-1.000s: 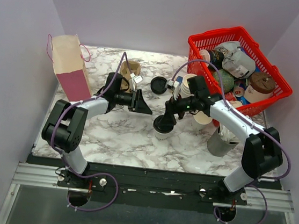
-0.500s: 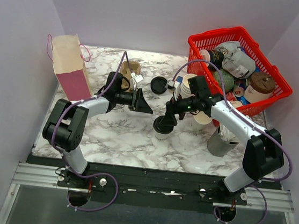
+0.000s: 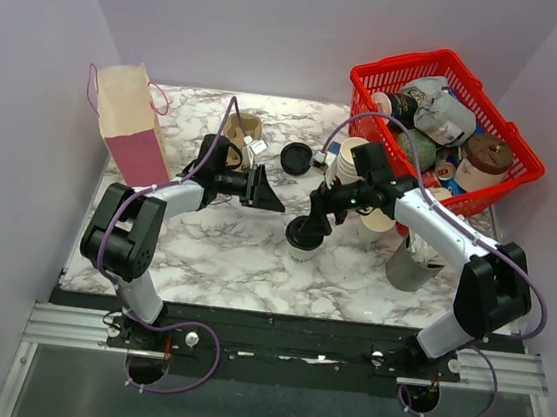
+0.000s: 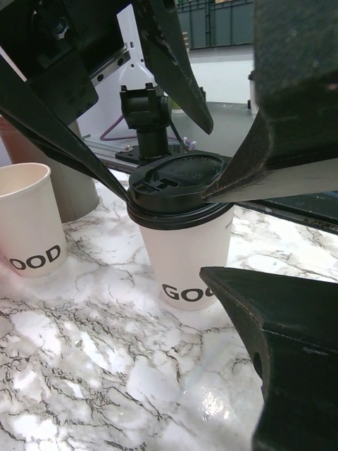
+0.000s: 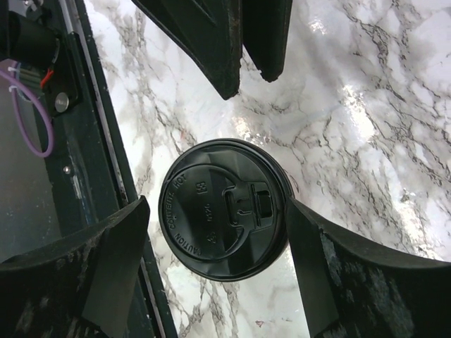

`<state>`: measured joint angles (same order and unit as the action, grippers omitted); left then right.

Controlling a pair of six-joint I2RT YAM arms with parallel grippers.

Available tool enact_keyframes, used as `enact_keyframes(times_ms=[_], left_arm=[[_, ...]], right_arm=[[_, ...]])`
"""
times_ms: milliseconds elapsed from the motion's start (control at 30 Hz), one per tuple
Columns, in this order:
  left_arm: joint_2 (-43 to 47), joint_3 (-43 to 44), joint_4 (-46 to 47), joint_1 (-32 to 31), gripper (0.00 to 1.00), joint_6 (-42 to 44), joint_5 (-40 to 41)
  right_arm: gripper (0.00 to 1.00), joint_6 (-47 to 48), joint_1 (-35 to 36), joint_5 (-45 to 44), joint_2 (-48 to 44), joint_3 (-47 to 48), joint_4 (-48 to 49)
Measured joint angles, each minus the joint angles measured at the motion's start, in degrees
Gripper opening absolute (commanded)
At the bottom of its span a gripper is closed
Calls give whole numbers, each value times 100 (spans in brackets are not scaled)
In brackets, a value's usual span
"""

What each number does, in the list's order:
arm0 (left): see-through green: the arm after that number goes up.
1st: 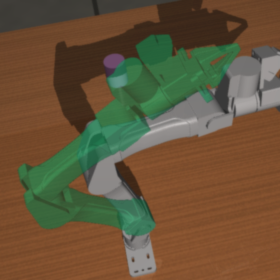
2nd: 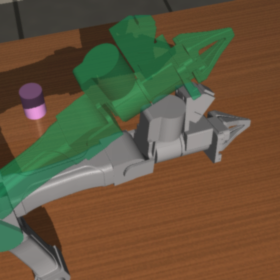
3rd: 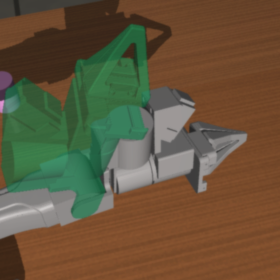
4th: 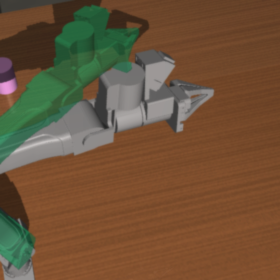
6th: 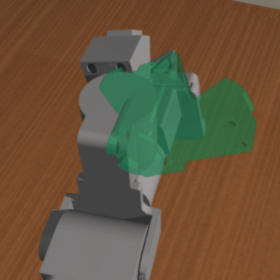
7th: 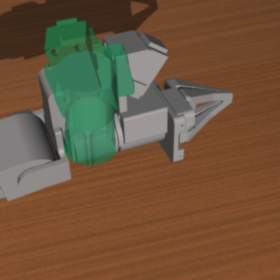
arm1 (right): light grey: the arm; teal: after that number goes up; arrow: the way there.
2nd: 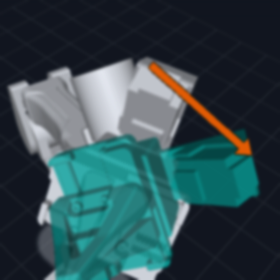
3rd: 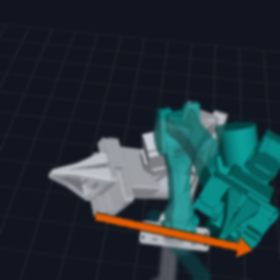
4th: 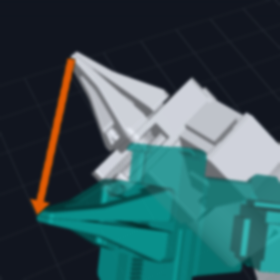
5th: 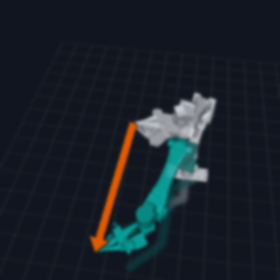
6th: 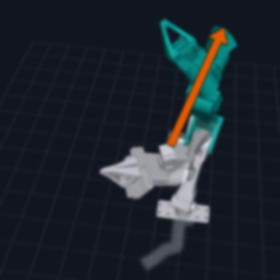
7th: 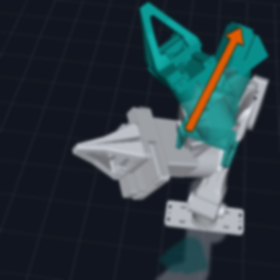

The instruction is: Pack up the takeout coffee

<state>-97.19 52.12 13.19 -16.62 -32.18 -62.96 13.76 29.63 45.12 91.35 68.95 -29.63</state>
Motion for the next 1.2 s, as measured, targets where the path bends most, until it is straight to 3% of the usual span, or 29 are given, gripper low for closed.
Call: enact_keyframes(times_ms=[1000, 1200], left_arm=[[-13, 66, -114, -175, 50, 116, 0], [-11, 68, -168, -227, 56, 153, 0]], right_arm=[[83, 79, 146, -345, -275, -61, -20], [88, -87, 149, -522, -352, -61, -22]])
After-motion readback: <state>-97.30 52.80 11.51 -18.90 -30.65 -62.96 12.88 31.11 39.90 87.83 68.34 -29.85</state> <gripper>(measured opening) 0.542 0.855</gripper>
